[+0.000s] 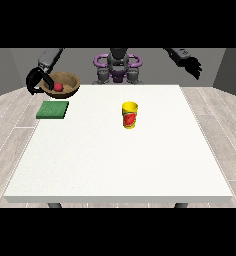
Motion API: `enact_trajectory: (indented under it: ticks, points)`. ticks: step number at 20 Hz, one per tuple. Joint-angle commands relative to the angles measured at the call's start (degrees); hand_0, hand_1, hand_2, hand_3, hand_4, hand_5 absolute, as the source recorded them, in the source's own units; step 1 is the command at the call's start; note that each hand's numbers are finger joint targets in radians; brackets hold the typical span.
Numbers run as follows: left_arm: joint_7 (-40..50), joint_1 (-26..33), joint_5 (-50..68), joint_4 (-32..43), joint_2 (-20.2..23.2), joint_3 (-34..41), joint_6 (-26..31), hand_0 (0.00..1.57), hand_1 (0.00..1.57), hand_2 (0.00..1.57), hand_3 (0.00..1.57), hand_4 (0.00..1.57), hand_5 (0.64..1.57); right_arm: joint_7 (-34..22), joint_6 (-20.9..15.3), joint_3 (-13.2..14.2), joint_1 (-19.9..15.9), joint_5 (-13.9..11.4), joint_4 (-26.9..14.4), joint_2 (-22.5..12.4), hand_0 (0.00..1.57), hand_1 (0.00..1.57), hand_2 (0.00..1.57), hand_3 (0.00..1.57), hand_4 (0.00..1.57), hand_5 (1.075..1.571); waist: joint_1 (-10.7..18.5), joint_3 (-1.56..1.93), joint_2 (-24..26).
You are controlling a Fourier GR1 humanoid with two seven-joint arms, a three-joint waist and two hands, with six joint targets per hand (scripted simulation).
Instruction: Pick the cup and pour the ball into the bowl, then pick the bowl and place it on the pad
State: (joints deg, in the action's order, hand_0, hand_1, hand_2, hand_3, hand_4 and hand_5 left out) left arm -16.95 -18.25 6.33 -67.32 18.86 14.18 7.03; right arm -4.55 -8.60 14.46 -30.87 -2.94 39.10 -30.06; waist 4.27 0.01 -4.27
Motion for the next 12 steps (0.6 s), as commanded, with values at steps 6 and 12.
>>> enact_trajectory:
  ticks: [6, 12]
  points:
    - [-6.7, -2.9, 10.4, 10.6, 16.6, 15.2, 12.8, 0.0, 0.0, 0.0, 0.0, 1.27, 1.571, 6.1, -1.5, 3.4, 0.0, 2.2, 1.6, -0.6, 1.57, 1.57, 1.57, 0.0, 0.8, 1.566, 0.4, -0.05, -8.1]
    - [-6.7, -0.9, 11.0, 7.0, 15.1, 13.4, 14.6, 0.0, 0.0, 0.0, 0.0, 1.19, 1.557, 9.3, -1.2, 7.8, -1.1, 3.8, -5.3, -4.6, 1.57, 1.57, 1.57, 0.0, 0.69, 1.567, 3.4, 0.05, -9.1]
